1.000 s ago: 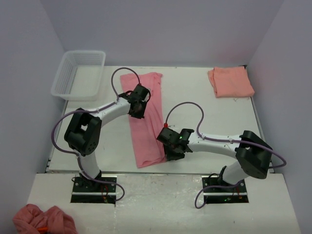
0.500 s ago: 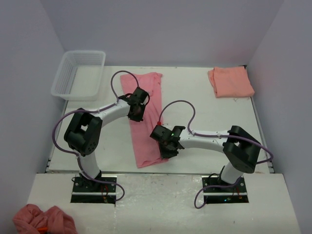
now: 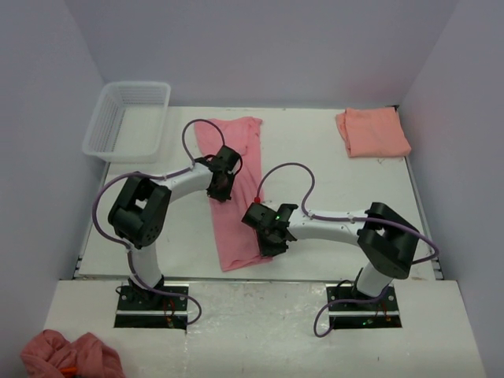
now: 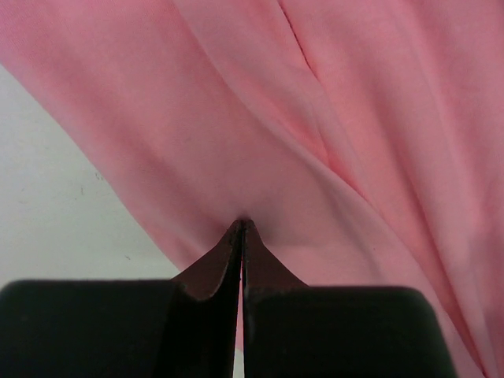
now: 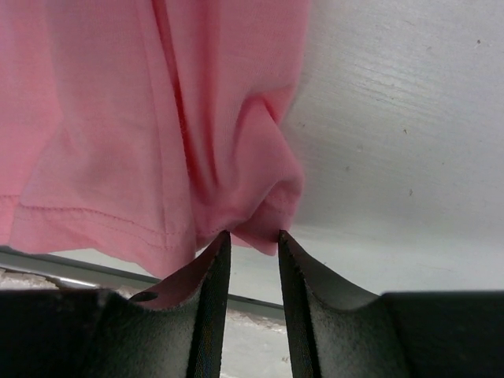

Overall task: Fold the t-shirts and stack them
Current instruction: Rotate the tshirt 90 degrees

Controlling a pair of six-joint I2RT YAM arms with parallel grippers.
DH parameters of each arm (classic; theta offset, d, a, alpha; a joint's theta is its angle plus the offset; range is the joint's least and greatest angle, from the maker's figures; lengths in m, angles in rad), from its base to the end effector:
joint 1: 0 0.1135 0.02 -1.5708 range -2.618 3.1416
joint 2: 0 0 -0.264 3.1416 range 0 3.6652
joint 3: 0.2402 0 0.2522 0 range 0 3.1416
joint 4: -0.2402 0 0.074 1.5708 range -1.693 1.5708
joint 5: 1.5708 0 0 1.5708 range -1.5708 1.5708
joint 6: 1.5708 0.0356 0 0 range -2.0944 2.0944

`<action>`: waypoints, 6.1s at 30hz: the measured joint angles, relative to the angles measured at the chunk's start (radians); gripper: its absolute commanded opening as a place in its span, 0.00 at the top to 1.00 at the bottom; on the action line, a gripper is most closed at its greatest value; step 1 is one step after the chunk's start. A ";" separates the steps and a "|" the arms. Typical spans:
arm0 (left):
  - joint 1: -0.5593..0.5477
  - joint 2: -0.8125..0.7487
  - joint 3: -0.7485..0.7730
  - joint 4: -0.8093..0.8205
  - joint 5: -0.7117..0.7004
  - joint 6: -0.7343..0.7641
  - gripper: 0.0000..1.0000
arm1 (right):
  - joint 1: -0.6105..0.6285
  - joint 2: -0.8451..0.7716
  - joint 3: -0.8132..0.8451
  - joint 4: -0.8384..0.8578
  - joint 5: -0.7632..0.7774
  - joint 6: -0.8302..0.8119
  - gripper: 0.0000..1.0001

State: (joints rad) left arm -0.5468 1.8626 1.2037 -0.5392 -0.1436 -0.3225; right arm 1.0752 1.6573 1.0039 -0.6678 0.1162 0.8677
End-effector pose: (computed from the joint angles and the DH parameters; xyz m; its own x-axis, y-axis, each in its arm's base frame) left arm 0.3154 -0.1860 0.1621 -0.9035 0.1828 -0.3876 0.1937 0.9810 0.0110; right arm 0.1467 0.2626 0.1693 -0.9541 -0.1716 -0.2454 -0.2046 0.9720 0.1158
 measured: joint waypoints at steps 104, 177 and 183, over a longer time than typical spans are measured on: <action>-0.105 -0.099 -0.101 -0.037 -0.176 -0.142 1.00 | 0.063 -0.224 -0.112 -0.178 0.170 0.162 0.64; 0.143 0.515 0.776 -0.110 -0.014 0.116 1.00 | 0.055 0.146 0.101 0.123 -0.086 -0.051 1.00; 0.143 0.559 0.848 -0.105 0.039 0.133 1.00 | 0.079 0.197 0.167 0.122 -0.085 -0.055 1.00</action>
State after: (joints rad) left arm -0.4042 2.4214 2.0518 -0.6441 -0.1043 -0.1894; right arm 1.1542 1.8542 1.1709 -0.5461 0.0307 0.8127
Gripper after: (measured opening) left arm 0.002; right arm 0.003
